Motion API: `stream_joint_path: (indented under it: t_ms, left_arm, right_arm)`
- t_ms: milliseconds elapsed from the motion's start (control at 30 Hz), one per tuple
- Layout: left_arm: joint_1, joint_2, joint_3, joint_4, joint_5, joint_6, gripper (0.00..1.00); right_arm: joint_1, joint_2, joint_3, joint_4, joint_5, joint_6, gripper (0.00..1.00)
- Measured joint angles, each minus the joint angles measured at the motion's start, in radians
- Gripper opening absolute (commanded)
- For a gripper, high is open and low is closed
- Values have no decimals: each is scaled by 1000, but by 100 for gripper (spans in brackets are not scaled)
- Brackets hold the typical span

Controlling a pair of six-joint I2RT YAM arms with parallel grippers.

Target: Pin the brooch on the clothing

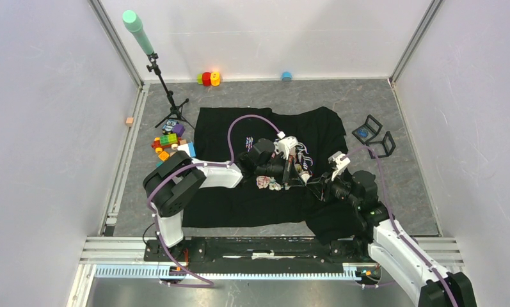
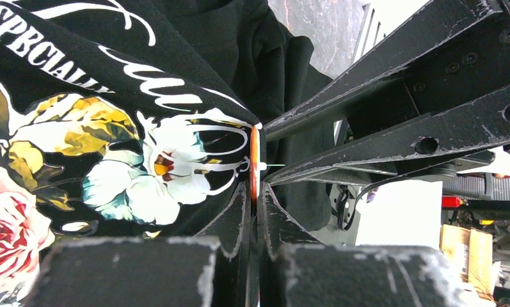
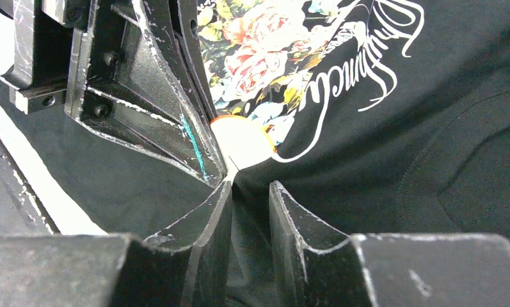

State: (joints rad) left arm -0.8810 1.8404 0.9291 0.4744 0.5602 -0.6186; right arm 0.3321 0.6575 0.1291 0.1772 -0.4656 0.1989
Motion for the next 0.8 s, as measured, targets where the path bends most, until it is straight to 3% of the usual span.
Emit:
stream_joint_path:
  t_ms: [133,300,633,800]
  left_arm:
    - [0,-2,-1,-1,2,0,2]
    - [0,-3,-1,-2,23,1,2]
    - [43,-23,-31,-27,160,40,2]
    - [84,-35,-44,-39,271,78,2]
  right_arm:
    - [0,-15,7,-14,1,-3,32]
    - [0,-18,17,-14,-3,-5,40]
    - [0,-30,23,-6,-111,-1,72]
    - [0,-59,22,76,-243,44,79]
